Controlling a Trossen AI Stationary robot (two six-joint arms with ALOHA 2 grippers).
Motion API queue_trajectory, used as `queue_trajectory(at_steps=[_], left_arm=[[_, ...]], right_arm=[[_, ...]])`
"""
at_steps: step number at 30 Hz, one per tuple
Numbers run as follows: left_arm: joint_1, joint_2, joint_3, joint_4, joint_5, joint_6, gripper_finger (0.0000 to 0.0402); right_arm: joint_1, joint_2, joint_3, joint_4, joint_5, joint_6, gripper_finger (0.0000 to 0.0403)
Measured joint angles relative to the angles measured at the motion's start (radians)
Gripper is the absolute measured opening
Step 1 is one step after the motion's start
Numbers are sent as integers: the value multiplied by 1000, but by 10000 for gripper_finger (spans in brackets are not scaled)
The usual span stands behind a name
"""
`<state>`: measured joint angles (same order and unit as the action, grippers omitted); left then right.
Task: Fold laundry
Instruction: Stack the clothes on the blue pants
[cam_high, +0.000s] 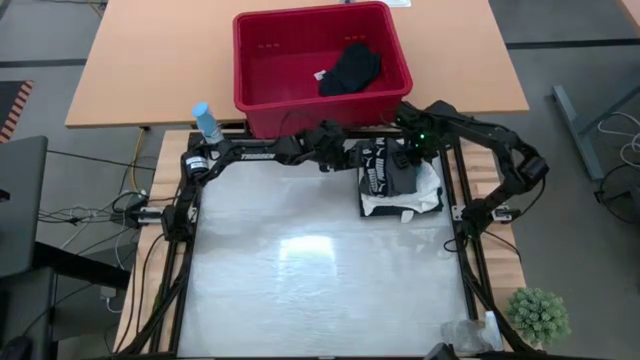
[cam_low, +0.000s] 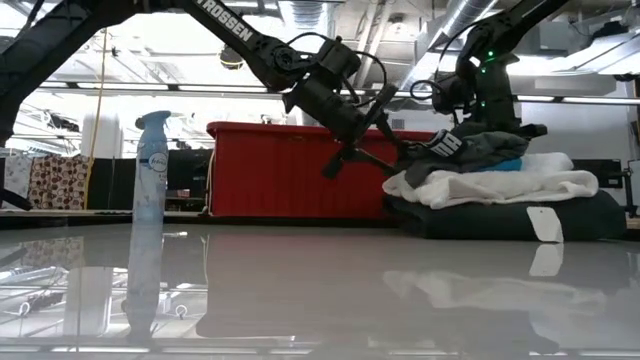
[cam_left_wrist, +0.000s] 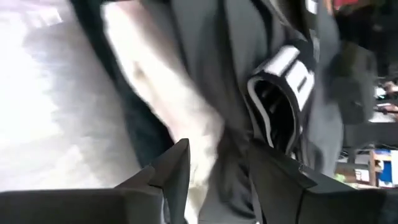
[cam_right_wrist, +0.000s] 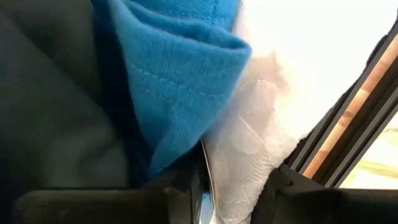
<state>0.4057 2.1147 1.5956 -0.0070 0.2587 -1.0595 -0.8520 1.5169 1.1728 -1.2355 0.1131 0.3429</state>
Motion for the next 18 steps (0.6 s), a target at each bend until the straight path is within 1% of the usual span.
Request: queue_trajectory(at_steps=[3,6,12,14,18], left_arm=[[11,0,0,-35,32,8,153],[19,0,0,-56,67,65,154],[33,0,0,-65,77,72,155],[36,0,-1,-66,85,72,155],[40,0,-1,-64,134,98,155]], right_arm=[[-10,-1,2,-7,1,-5,112],[-26,-2,2,-10,2,-15,113],[-58,-4,2,-11,-25,-47,113],[-73,-22,2,-11,-24,-63,113],[-106,-90,3,0,-10,-64,113]])
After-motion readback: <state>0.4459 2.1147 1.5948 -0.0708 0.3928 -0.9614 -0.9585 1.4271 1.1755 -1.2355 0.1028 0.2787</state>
